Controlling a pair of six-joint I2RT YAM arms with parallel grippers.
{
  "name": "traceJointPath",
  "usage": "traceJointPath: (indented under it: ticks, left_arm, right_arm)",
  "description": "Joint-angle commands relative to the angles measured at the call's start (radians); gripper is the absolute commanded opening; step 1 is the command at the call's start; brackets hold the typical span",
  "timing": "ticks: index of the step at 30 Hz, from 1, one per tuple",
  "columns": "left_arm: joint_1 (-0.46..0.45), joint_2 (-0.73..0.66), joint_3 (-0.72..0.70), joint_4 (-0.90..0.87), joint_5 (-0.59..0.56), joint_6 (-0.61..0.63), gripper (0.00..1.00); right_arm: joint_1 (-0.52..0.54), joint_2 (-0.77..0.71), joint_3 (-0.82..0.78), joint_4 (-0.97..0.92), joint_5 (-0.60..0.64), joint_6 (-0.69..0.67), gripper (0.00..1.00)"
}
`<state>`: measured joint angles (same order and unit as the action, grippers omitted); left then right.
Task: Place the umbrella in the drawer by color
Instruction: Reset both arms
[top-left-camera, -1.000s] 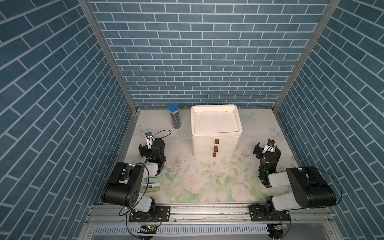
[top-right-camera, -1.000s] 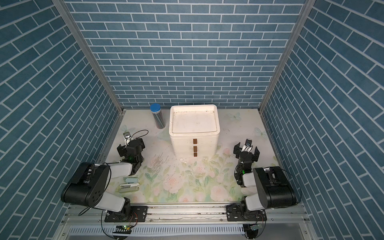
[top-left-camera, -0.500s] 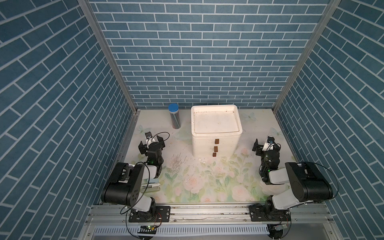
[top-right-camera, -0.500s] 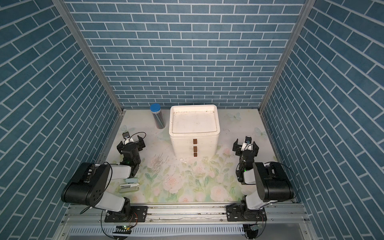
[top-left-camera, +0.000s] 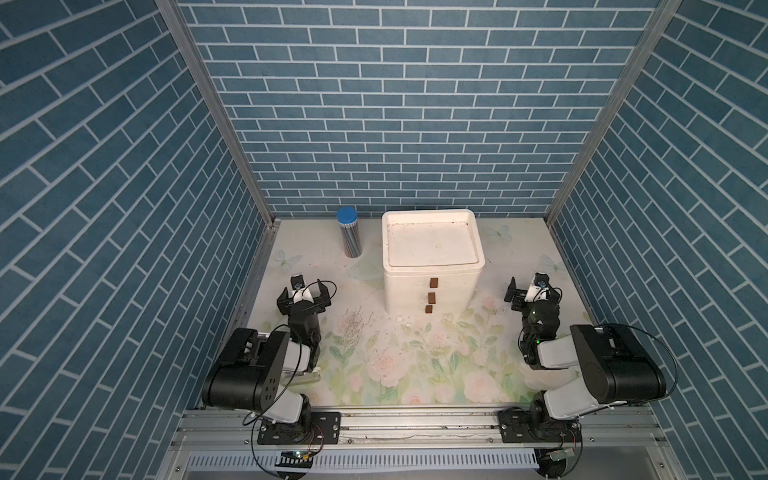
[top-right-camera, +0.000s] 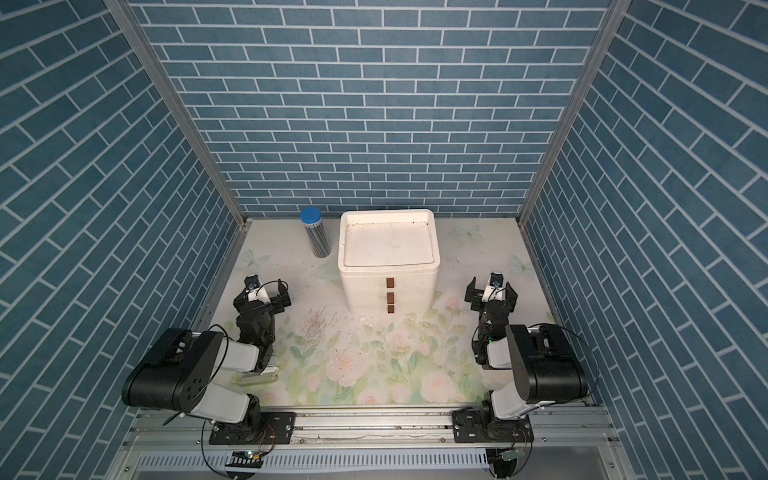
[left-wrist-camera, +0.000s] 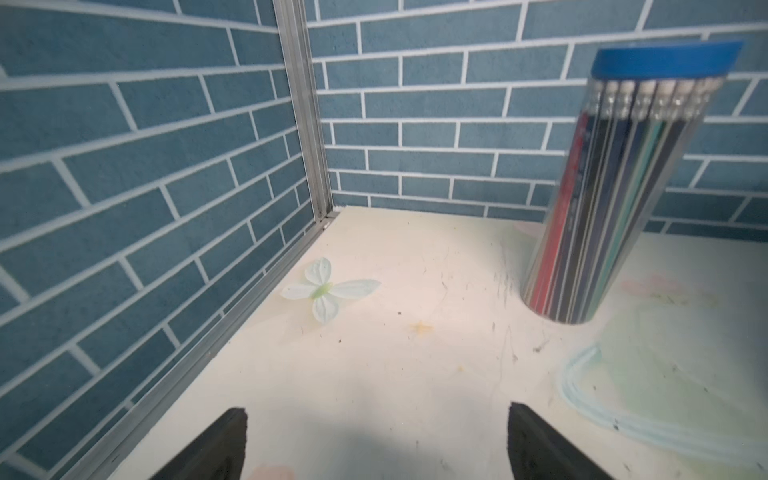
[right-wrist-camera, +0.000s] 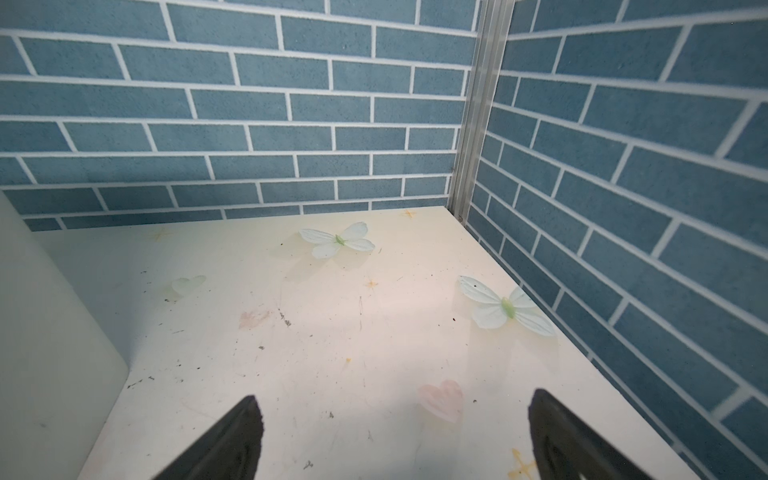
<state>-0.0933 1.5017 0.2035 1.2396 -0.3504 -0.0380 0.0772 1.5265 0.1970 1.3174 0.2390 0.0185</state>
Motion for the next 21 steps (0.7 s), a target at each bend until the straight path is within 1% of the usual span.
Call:
traceJointPath:
  ticks: [1, 21]
  left_arm:
    - [0.01, -0.001, 0.012, 0.006, 0.04, -0.013, 1.0]
    - [0.011, -0.001, 0.011, 0.011, 0.041, -0.012, 1.0]
  right_arm:
    - [0.0, 0.005, -0.009, 0.027, -0.003, -0.017, 1.0]
    - [-0.002, 0.003, -0.008, 0.026, -0.004, -0.016, 1.0]
